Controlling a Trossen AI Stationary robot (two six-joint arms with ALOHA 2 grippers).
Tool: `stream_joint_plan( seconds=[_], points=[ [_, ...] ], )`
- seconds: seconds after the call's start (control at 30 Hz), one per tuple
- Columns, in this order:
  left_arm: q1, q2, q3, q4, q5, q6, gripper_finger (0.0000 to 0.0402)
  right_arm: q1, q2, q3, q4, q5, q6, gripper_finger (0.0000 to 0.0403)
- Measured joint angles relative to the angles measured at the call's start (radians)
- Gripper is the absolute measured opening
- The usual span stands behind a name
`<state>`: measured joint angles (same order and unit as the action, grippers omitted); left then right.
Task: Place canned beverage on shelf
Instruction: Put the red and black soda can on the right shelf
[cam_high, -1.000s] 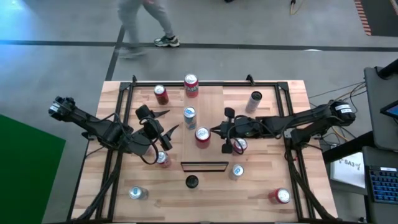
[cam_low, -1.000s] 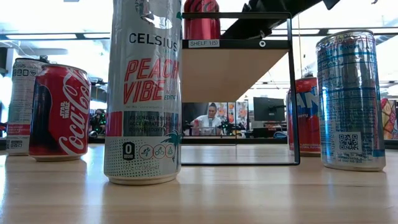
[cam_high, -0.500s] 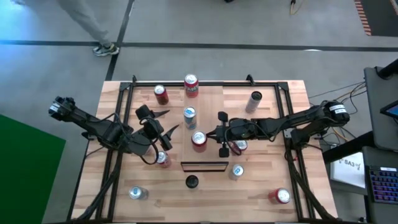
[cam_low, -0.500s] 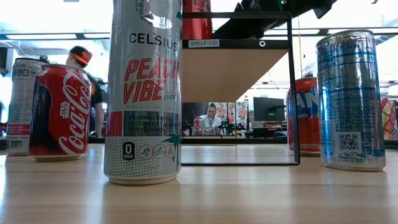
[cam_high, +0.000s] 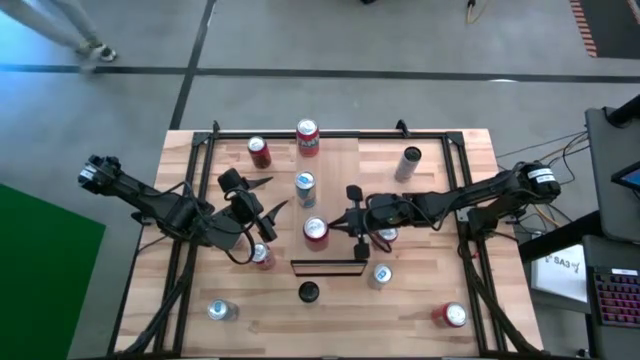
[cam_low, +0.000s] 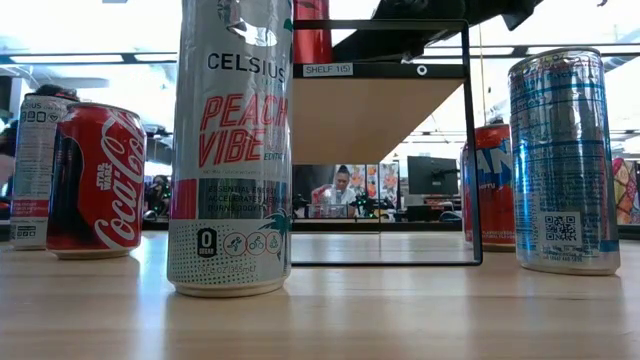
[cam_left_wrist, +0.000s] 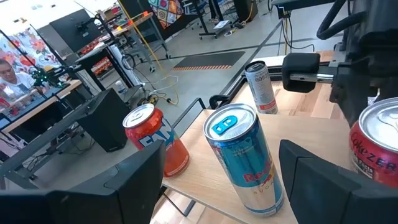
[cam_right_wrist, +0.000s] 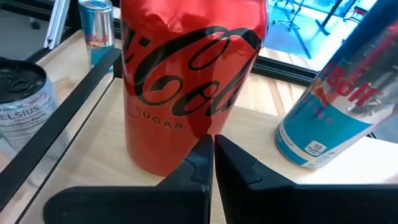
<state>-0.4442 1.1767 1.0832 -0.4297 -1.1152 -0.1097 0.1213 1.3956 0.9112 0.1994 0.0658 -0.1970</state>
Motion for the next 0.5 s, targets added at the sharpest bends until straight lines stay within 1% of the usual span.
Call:
stream_joint_plan(
  seconds=[0.2,0.43,0.5],
  points=[
    [0.000,0.000,0.000,0.000,0.000,0.000,0.0279,0.006,0.000,0.000,0.018,-0.034,-0.009,0.0009],
    [0.000,0.000,0.000,0.002,0.000,0.000,0.0279,0.006,0.001,0.000,0.048,-0.032,-0.013,0.0009],
    [0.000,0.000,0.000,0.002,0.000,0.000,0.0279,0.006,0.001,0.000,0.043,-0.017,-0.011,0.0009]
  ],
)
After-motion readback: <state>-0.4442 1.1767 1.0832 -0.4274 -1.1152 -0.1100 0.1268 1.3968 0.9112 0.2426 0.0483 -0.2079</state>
